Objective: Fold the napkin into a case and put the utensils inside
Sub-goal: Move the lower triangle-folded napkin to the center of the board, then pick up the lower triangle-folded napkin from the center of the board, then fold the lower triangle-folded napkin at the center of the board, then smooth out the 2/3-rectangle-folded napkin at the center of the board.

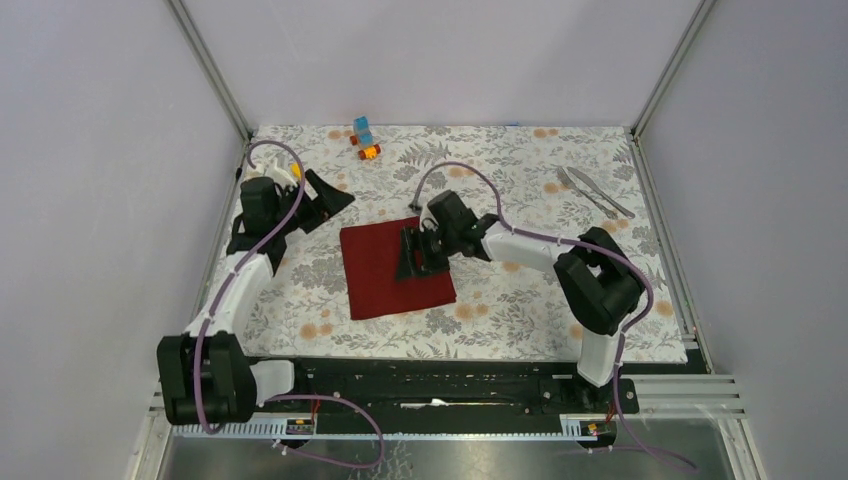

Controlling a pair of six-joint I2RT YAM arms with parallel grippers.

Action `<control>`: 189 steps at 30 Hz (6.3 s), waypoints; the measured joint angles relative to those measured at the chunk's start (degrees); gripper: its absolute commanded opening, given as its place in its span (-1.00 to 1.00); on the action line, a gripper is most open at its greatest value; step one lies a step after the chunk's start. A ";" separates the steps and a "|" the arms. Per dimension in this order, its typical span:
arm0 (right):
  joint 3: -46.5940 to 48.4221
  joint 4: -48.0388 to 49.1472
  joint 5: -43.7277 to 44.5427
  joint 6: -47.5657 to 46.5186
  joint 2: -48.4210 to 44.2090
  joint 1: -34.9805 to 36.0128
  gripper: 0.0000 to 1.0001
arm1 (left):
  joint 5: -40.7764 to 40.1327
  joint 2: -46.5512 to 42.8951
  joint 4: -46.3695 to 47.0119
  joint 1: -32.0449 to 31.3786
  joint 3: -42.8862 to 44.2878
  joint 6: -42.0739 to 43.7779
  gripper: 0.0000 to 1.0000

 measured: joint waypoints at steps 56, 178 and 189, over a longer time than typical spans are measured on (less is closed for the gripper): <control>10.36 -34.93 36.59 -17.88 10.47 22.91 -0.62 | -4.44 -17.05 -21.53 -5.97 -4.20 6.71 0.80; -26.12 10.08 -0.98 -6.27 -10.75 -15.21 0.24 | 5.73 44.89 48.96 -17.97 -3.21 -29.22 -0.79; -31.50 8.20 13.40 -5.33 -16.22 -13.81 -0.71 | 5.99 49.24 50.66 -17.68 -1.84 -30.16 -0.94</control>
